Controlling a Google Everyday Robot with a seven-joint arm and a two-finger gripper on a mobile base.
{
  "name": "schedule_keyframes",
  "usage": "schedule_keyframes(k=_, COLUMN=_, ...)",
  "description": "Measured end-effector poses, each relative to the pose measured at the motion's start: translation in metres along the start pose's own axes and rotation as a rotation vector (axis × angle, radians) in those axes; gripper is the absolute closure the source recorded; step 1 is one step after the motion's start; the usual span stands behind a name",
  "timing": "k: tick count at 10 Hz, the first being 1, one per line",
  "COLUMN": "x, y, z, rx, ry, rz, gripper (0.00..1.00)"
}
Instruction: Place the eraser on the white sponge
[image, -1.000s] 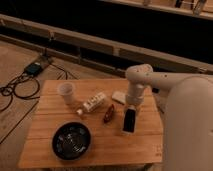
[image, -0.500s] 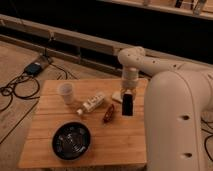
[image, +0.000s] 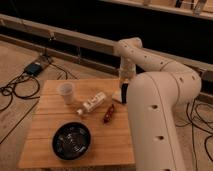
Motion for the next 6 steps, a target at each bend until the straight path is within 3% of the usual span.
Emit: schedule_keyframes(k=6, x=-0.033, y=0.007, z=0.044, rx=-0.027, ry=0.014, rz=-0.082, gripper=1.00)
